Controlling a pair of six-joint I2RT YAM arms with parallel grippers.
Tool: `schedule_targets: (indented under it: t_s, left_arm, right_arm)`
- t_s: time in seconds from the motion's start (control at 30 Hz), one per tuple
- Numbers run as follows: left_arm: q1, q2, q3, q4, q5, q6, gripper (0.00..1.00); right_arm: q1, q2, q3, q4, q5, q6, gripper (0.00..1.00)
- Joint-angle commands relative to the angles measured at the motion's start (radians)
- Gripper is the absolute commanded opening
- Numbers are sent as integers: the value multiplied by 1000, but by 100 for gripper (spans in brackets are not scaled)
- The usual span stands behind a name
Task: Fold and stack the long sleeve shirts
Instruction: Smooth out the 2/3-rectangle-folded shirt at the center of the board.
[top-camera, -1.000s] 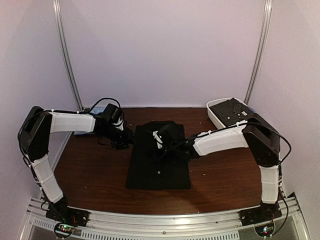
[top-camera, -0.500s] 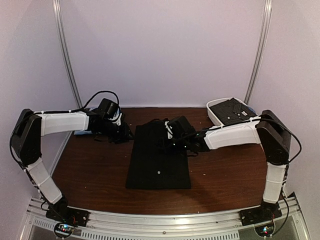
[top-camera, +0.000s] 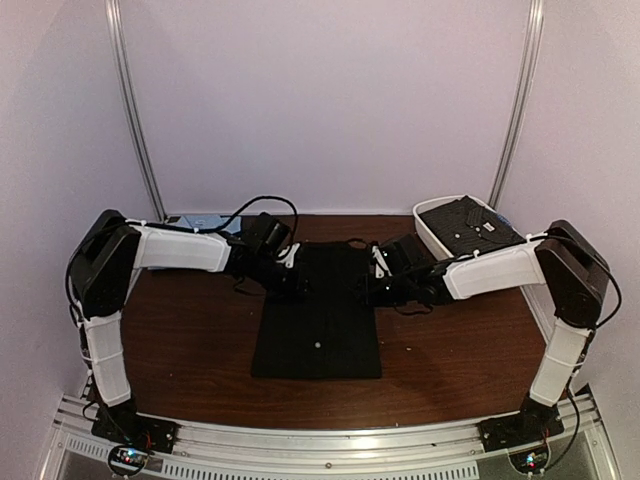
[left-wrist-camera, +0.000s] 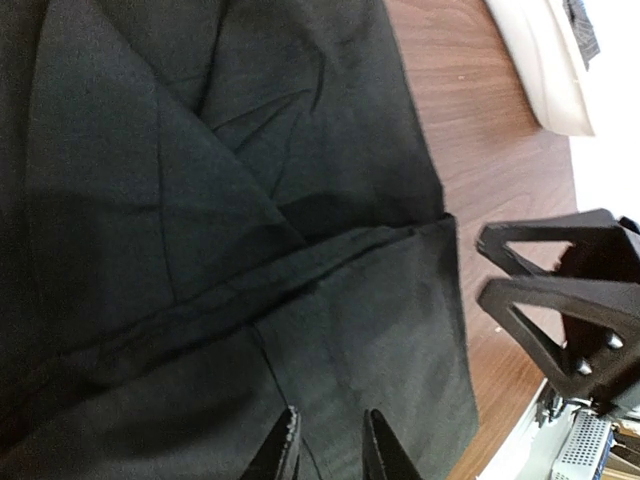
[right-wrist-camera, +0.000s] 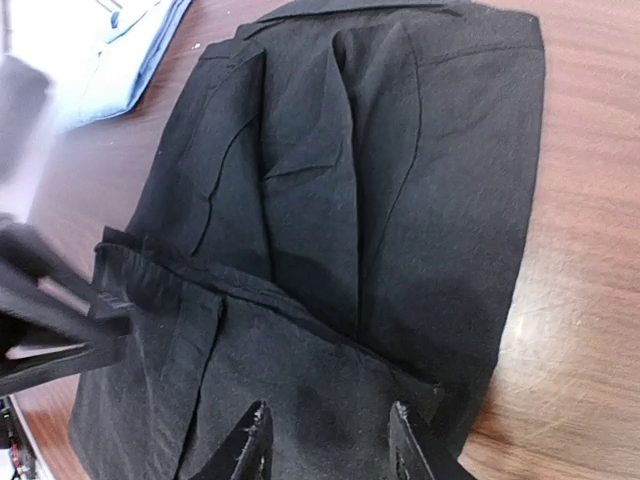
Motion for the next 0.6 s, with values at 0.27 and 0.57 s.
schedule_targets:
  t_s: [0.27,0.57]
  left_arm:
    - [6,159,106,33,2,16,24]
    - [6,190,113,7,-39,14,26]
  right_arm:
    - [-59,75,-53,170,-208,71,37]
    - [-146,77,-137,198,-219,86,36]
